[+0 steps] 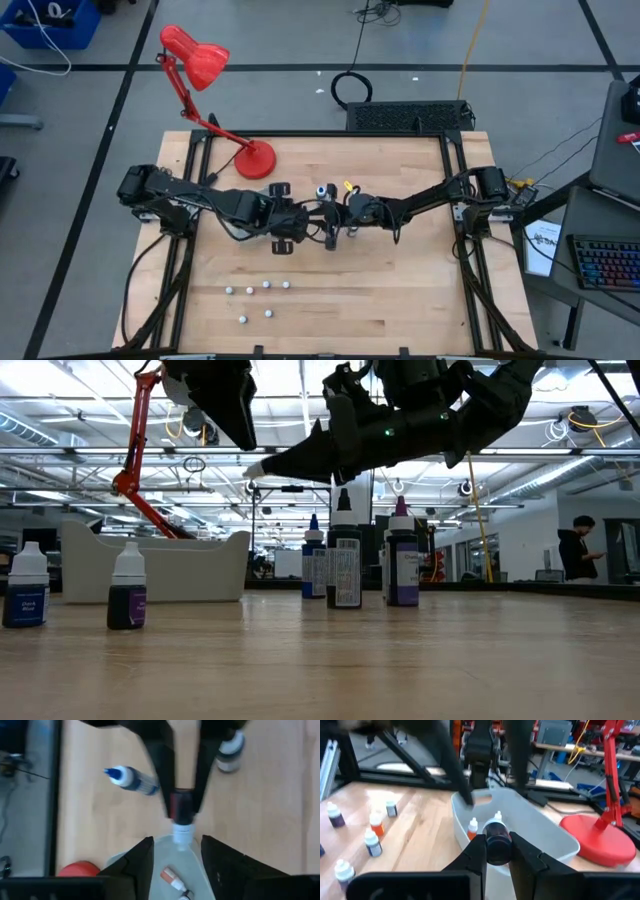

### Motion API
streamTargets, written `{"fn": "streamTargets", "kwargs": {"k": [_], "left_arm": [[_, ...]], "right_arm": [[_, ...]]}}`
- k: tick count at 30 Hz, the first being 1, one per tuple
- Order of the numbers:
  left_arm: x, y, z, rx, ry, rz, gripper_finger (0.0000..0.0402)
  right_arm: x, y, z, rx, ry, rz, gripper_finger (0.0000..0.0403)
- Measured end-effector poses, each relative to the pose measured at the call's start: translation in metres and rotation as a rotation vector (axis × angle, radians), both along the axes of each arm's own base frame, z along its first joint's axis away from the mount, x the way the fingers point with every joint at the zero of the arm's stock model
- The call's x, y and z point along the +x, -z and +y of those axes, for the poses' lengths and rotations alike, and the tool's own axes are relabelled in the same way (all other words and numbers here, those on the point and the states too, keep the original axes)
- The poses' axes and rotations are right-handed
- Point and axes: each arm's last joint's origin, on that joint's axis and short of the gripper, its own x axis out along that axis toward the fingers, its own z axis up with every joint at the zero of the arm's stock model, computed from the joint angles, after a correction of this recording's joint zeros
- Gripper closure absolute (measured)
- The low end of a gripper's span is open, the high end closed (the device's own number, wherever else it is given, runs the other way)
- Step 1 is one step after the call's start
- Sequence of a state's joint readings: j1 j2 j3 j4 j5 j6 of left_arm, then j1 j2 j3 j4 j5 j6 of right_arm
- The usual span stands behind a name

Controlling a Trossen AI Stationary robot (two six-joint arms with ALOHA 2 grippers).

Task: Pick & Place food coloring
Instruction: Put the top small black coloring bottle into the gray container

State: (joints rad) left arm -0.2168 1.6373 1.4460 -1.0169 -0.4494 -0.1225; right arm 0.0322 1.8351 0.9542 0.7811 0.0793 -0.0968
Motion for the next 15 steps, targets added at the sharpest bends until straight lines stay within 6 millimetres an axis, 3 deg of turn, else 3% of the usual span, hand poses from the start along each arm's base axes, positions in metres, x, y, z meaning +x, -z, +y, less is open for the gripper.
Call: {"fn": "streamTargets", "kwargs": {"k": [6, 10, 15], "left_arm": [[-0.027, -0.020, -0.008, 0.079, -0.036, -0.165, 0.0226], [-0.049, -0.011, -0.009, 0.077, -0.004, -0.321, 0.0226], [-0.073, 0.017, -0.001, 0.054, 0.040, -0.555, 0.0225]], "right_arm": [[0.000, 0.000, 0.000, -0.012, 0.009, -0.006, 0.0358], [0.000, -0.006, -0.003, -0.027, 0.031, -0.084, 0.0358], [-0.006, -0.013, -0.007, -0.028, 0.039, -0.230, 0.0358]]}}
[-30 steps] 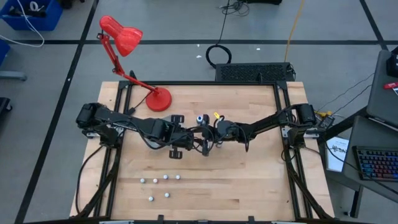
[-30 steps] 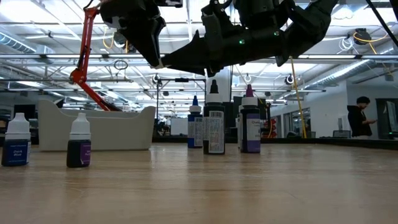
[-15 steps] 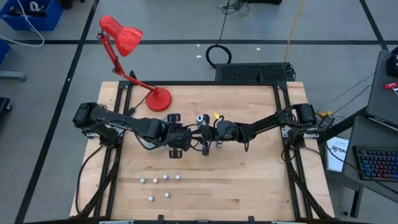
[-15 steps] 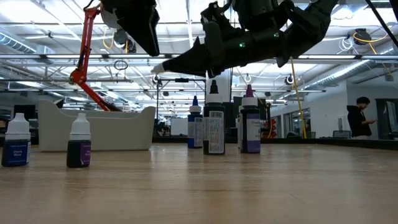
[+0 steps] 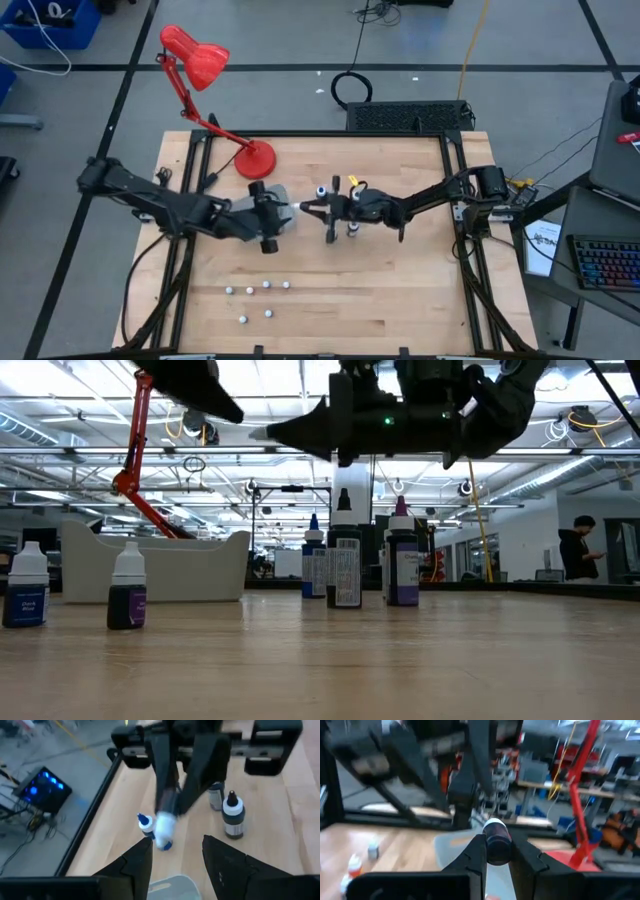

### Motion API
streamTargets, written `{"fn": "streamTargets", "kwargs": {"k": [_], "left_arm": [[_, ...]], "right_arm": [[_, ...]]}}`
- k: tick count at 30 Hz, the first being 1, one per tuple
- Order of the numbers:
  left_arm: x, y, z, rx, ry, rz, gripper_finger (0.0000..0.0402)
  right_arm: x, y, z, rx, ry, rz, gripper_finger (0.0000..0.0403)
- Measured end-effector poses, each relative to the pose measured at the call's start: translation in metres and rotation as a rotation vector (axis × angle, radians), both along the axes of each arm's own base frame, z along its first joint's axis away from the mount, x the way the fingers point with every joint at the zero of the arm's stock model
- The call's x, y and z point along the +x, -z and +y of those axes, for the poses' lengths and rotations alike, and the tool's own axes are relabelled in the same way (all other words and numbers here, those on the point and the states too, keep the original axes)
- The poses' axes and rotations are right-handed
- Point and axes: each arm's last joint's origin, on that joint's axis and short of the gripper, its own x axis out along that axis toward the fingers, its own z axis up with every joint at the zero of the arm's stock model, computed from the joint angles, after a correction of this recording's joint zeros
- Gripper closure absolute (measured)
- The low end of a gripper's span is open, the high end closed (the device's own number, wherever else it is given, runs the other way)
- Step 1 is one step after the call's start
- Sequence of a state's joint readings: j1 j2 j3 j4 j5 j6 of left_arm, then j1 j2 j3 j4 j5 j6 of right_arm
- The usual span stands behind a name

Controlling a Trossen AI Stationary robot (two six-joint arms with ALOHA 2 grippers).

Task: Pick & Place food coloring
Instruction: Put the top small black coloring bottle into the gray container

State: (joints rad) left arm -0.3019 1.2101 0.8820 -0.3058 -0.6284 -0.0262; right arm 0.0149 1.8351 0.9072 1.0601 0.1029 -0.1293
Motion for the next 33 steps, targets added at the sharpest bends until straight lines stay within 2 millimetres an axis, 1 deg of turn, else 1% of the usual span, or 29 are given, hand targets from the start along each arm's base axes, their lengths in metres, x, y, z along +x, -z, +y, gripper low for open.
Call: {"fn": "streamTargets", "kwargs": {"k": [4, 9, 14, 18, 26, 33], "left_arm": [[-0.017, 0.018, 0.007, 0.003, 0.019, -0.133, 0.0225], [-0.027, 0.034, 0.016, -0.004, 0.063, -0.246, 0.0225], [-0.025, 0.042, 0.025, -0.063, 0.171, -0.363, 0.0224], [-0.020, 0.045, 0.030, -0.109, 0.249, -0.385, 0.0224], [-0.012, 0.049, 0.036, -0.081, 0.254, -0.401, 0.0224], [-0.011, 0.048, 0.039, -0.076, 0.265, -0.409, 0.0224]], "right_arm": [[-0.002, -0.002, 0.001, -0.001, -0.059, -0.039, 0.0358], [-0.002, -0.004, 0.001, 0.006, -0.077, -0.064, 0.0358], [0.000, -0.007, 0.002, 0.006, -0.078, -0.070, 0.0358], [0.000, -0.007, 0.002, 0.009, -0.081, -0.069, 0.0358], [0.000, -0.006, 0.002, 0.014, -0.083, -0.060, 0.0358], [0.000, -0.006, 0.002, 0.014, -0.083, -0.058, 0.0359]]}}
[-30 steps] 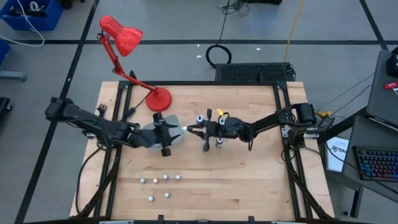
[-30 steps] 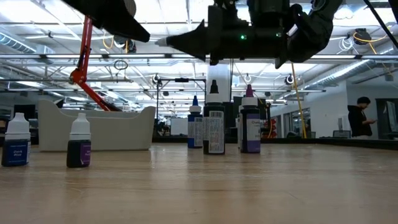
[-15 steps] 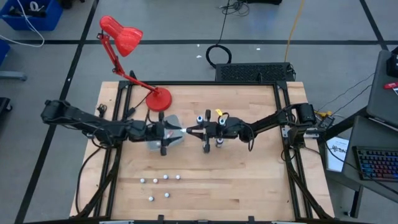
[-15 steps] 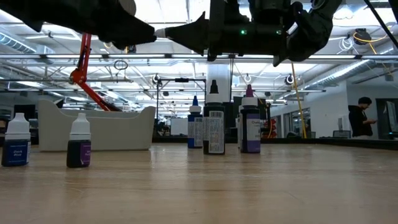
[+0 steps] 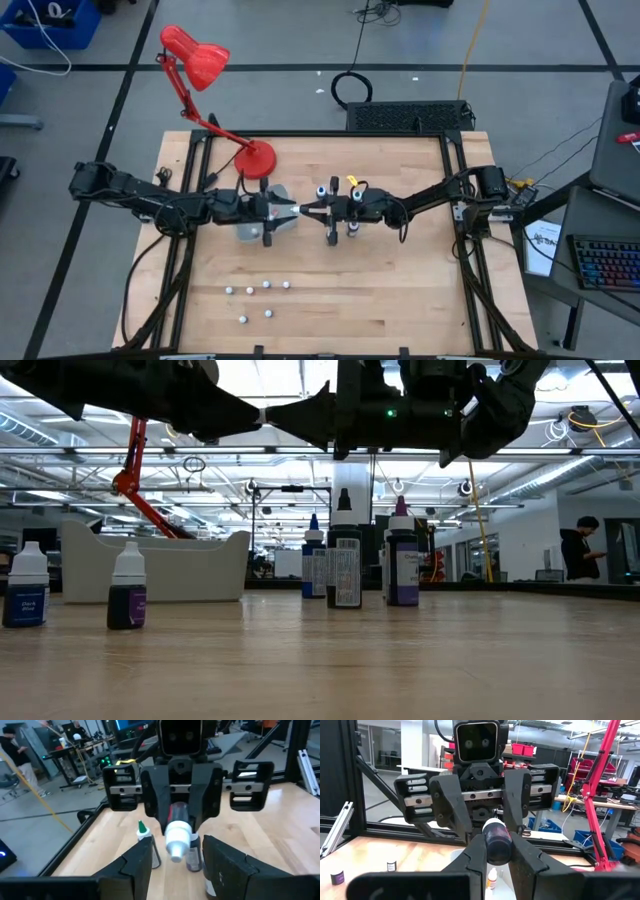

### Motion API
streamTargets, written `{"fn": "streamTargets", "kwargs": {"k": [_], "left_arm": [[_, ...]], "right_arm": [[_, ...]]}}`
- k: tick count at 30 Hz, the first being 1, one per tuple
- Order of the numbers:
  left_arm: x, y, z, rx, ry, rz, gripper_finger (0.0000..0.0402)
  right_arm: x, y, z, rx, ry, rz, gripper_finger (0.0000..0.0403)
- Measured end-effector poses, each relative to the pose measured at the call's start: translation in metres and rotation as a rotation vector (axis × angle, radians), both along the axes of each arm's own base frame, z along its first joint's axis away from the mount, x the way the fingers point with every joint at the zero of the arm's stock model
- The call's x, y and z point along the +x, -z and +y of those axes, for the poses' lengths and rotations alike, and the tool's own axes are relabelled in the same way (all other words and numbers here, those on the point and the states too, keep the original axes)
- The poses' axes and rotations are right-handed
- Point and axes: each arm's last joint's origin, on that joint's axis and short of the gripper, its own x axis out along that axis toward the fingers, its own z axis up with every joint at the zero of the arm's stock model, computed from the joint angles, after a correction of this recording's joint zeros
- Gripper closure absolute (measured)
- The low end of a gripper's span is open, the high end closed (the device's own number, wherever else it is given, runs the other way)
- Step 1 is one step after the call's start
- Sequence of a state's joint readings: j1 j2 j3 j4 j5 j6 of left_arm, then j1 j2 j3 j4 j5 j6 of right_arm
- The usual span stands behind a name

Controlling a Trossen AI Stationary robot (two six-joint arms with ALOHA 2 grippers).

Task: Pick & Place food coloring
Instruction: Put the top small black coloring bottle into the gray container

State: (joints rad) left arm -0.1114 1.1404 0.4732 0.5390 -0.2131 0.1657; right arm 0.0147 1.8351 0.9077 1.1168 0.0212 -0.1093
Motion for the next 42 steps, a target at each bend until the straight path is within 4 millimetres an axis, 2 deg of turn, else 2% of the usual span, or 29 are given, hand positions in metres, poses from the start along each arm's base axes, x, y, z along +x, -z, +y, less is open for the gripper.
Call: {"fn": "streamTargets", "kwargs": {"k": [9, 23, 33, 36, 42], "left_arm": [[0.000, -0.001, -0.001, 0.011, 0.035, -0.012, 0.0230], [0.001, -0.001, 0.003, 0.000, 0.032, -0.013, 0.0324], [-0.002, -0.004, 0.010, -0.029, 0.046, -0.009, 0.0347], [-0.006, -0.015, 0.009, -0.047, 0.032, 0.029, 0.0348], [-0.017, -0.037, 0.005, -0.068, -0.144, 0.275, 0.0348]], "right_arm": [[0.000, 0.000, 0.000, -0.002, 0.000, 0.000, 0.0359], [0.000, 0.000, 0.000, -0.004, -0.002, 0.000, 0.0359], [0.000, 0.000, 0.000, 0.014, -0.001, 0.002, 0.0358], [0.001, -0.001, 0.000, 0.050, -0.001, -0.001, 0.0317], [0.000, 0.002, 0.000, 0.071, -0.003, 0.025, 0.0217]]}}
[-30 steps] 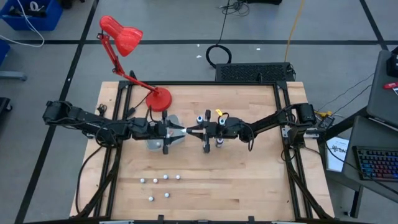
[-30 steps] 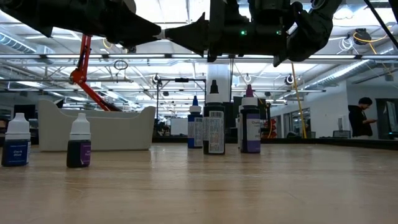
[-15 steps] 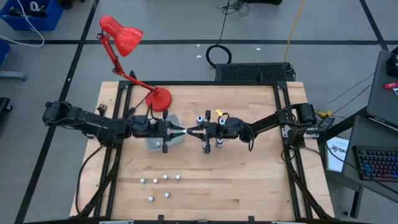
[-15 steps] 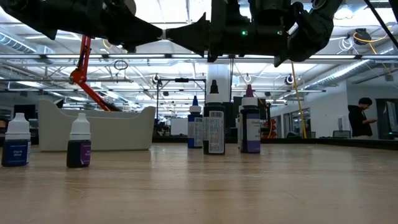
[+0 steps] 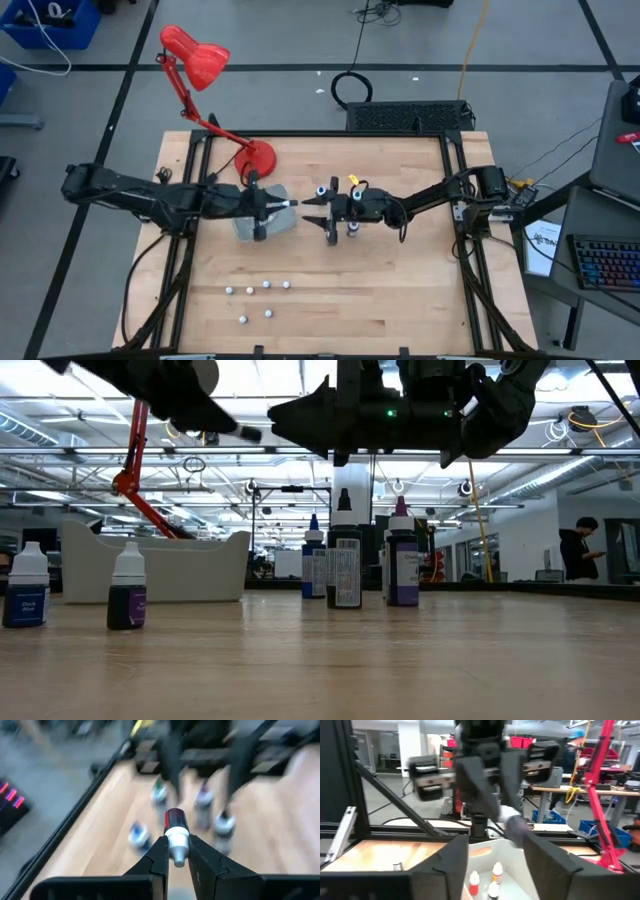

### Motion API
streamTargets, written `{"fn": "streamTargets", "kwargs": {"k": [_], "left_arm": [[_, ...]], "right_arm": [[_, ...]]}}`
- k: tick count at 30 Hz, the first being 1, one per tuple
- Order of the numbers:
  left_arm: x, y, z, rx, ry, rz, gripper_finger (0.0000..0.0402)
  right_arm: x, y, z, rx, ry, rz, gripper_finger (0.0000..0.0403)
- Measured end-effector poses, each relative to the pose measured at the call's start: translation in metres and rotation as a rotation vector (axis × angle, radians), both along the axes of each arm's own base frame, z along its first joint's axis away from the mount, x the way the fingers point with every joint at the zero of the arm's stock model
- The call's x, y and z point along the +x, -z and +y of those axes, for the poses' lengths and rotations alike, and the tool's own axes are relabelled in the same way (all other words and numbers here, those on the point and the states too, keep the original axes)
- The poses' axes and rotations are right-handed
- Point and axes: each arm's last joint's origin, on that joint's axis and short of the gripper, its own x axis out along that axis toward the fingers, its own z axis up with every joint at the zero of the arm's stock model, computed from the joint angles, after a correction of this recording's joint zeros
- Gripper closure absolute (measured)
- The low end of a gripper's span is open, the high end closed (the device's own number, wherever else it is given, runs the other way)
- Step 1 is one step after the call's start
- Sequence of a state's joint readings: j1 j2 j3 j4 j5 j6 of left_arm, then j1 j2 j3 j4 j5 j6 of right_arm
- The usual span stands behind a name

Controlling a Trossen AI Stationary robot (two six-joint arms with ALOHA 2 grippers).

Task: Pick & Place food coloring
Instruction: Put the top small black coloring bottle into the gray container

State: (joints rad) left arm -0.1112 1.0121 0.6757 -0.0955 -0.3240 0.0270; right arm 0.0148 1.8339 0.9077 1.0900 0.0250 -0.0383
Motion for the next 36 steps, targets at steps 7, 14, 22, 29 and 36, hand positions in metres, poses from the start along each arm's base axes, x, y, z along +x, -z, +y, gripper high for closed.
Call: {"fn": "streamTargets", "kwargs": {"k": [7, 14, 22, 29, 36], "left_arm": [[-0.007, -0.007, 0.001, -0.117, -0.146, 0.337, 0.0348], [0.002, 0.016, 0.017, -0.268, -0.297, 0.601, 0.0348], [0.020, 0.052, 0.034, -0.359, -0.334, 0.798, 0.0348], [0.018, 0.064, 0.044, -0.391, -0.388, 0.900, 0.0348], [0.008, 0.065, 0.046, -0.431, -0.450, 0.988, 0.0348]], "right_arm": [[0.000, 0.003, 0.000, 0.000, 0.000, 0.028, 0.0184], [0.000, 0.004, 0.000, 0.000, -0.001, 0.040, 0.0195], [0.000, 0.005, 0.000, 0.000, -0.001, 0.049, 0.0198], [0.000, 0.006, 0.000, 0.000, -0.001, 0.057, 0.0200], [0.000, 0.008, 0.000, 0.000, -0.001, 0.077, 0.0204]]}}
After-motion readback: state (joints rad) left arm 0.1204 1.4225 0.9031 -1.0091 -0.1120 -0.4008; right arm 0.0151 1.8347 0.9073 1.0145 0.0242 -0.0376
